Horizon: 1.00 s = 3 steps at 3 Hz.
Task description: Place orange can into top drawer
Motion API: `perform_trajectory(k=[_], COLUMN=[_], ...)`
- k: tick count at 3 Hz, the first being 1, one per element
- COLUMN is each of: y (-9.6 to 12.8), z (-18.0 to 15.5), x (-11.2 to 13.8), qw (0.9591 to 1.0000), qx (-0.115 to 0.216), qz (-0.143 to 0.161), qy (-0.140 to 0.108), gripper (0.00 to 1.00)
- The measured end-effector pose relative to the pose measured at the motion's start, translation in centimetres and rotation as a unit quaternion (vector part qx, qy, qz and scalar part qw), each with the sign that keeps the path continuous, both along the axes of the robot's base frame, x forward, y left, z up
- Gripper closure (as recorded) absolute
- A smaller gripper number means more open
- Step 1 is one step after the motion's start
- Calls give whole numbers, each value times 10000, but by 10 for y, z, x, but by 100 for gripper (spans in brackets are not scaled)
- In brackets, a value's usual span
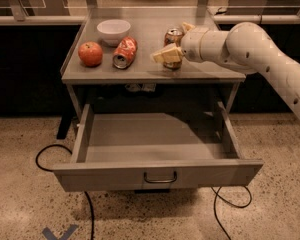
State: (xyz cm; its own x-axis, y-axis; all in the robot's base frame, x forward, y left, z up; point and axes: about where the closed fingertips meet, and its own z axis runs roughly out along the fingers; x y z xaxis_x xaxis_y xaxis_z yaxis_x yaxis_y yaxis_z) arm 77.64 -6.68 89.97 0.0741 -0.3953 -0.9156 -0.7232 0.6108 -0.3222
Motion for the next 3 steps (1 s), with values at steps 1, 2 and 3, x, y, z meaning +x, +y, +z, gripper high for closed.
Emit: perform_trajectory(k=[1,2,3], y=[0,0,0], z=[0,0,0], x=[0,0,0], qw=[10000,10000,10000], qx=[0,0,0], qz=[0,0,1], qy=[0,0,0], gripper=[42,65,88])
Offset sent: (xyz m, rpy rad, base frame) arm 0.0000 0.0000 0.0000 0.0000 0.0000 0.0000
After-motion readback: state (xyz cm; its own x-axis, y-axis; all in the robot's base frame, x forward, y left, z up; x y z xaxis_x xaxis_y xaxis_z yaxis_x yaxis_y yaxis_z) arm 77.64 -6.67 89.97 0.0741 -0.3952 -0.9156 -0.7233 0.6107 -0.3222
